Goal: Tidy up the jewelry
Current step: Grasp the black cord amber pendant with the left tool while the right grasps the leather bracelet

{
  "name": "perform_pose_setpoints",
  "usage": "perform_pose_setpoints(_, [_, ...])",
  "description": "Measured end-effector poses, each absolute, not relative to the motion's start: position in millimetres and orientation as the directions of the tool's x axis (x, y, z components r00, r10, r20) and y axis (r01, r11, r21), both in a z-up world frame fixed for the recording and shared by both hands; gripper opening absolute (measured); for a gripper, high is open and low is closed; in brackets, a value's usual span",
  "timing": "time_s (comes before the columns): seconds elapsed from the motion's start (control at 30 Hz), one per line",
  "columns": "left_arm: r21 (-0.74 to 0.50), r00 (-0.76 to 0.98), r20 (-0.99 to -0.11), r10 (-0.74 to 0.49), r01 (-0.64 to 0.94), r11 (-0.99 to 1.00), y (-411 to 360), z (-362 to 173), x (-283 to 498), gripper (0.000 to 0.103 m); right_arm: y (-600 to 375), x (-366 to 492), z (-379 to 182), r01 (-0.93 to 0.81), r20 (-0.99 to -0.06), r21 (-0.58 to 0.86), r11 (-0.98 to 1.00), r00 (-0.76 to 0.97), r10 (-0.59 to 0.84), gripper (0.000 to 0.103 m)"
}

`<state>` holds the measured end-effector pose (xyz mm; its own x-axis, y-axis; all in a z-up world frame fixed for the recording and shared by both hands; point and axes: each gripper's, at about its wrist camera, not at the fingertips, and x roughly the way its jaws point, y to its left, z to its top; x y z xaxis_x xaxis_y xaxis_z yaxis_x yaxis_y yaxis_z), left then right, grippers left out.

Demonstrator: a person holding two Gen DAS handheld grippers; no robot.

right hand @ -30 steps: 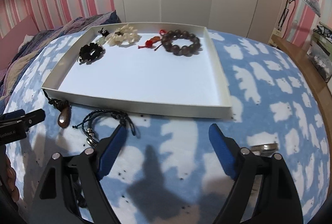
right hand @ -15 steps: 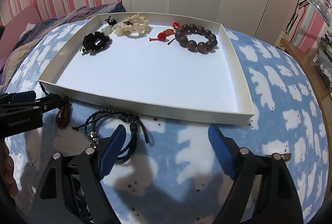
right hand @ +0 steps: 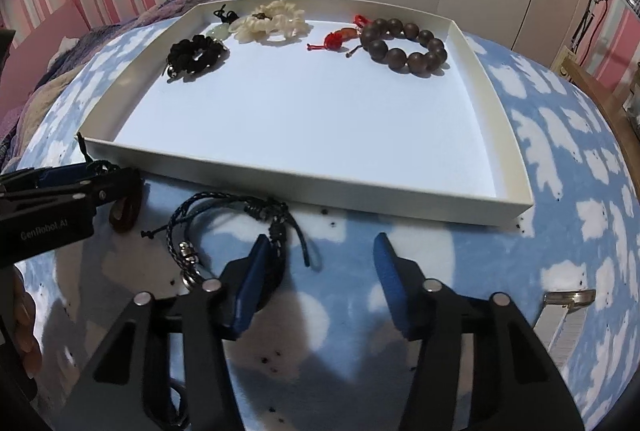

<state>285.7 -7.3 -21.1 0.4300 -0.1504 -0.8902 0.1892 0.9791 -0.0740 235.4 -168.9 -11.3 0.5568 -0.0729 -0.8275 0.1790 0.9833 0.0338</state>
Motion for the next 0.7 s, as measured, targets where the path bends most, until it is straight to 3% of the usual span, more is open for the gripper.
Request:
perform_pose_setpoints(0.13, [-0.081,0.438,-0.883,-0.17,0.215,0.973,-12.4,-21.1,285.6,0.047,-164.3,236.1,-11.5,0.162,-0.825,0.033,0.986,0.561,-0.065,0.036])
perform_pose_setpoints(0.4, [-0.062,0.451,-0.879,-0.153,0.212,0.975,-15.2,-21.3,284.8,0.043,-159.6,237.1,-9.8,0.126,-0.823,0.05,0.991,0.567,-0.031,0.009])
perform_pose_setpoints(0.7, [-0.023,0.467,-0.877,-0.111,0.192,0.981,-14.0,-15.0,272.6,0.037,-167.7,228.8,-1.6,0.129,-0.806,0.071,0.989,0.592,-0.019,0.008])
